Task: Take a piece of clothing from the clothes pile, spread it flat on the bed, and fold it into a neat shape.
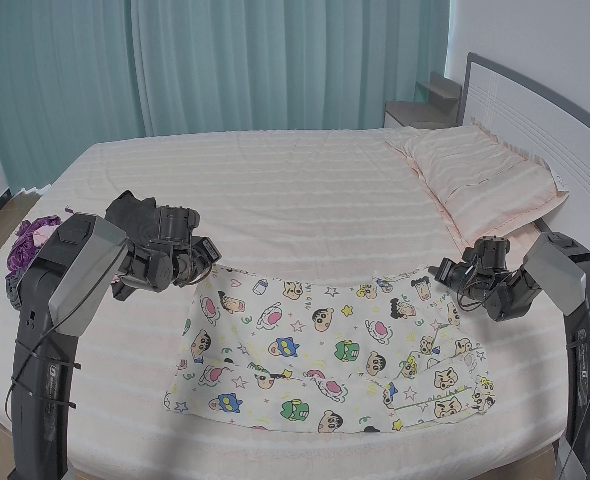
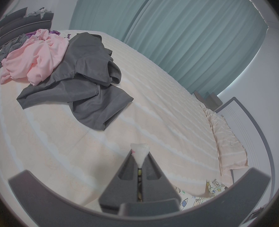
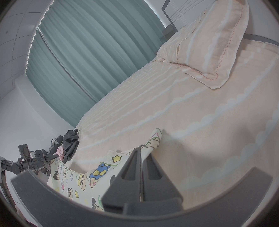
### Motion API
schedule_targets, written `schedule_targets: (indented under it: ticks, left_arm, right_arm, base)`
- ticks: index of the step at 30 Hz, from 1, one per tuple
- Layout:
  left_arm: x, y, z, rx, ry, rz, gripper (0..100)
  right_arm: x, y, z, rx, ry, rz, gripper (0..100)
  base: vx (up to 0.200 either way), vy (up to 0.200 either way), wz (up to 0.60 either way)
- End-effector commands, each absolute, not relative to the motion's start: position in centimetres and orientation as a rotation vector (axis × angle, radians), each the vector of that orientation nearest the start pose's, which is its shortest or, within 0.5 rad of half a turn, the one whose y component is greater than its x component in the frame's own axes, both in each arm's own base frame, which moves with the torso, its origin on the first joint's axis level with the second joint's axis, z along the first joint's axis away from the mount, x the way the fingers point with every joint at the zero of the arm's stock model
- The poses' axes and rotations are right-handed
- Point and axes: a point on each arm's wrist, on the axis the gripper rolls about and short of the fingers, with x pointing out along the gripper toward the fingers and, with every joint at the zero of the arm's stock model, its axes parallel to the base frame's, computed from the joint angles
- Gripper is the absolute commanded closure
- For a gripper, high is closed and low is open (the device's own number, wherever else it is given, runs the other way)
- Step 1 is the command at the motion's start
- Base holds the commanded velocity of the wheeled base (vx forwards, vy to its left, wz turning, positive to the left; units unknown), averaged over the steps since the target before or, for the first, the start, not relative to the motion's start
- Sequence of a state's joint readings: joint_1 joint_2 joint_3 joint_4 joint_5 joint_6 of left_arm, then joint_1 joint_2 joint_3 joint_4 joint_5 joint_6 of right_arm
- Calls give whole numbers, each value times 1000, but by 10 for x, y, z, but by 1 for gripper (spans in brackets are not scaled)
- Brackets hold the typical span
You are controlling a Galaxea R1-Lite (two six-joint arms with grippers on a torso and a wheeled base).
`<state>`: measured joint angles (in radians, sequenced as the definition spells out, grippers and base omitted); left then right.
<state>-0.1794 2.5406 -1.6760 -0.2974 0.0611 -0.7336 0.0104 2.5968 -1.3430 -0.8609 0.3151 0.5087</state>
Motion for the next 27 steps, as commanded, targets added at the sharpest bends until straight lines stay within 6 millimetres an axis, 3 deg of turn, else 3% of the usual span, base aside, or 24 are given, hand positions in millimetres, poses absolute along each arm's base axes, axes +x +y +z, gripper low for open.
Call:
schedule_targets:
  ticks: [1,15,18,25,27]
  left_arm:
    - [498,-88,33,-646,569,96,100]
    - [492,-89,29,-638,596,107,100]
    - [485,-89,33,-633,609,107,100]
    - [473,-87,46,-632,616,102,100]
    - [462,-85,51,-626,634,103,100]
  right_arm:
    - [477,10,-23,558,454,213,100]
    - [468,6,-14,563,455,221,100]
    - [451,0,-2,581,491,279,100]
    - [432,-8,6,587,517,319,100]
    - [419,-11,10,591,521,351,100]
  base:
    - [0,0,0]
    - [0,0,0]
    - [0,0,0]
    - [0,0,0]
    - [0,0,0]
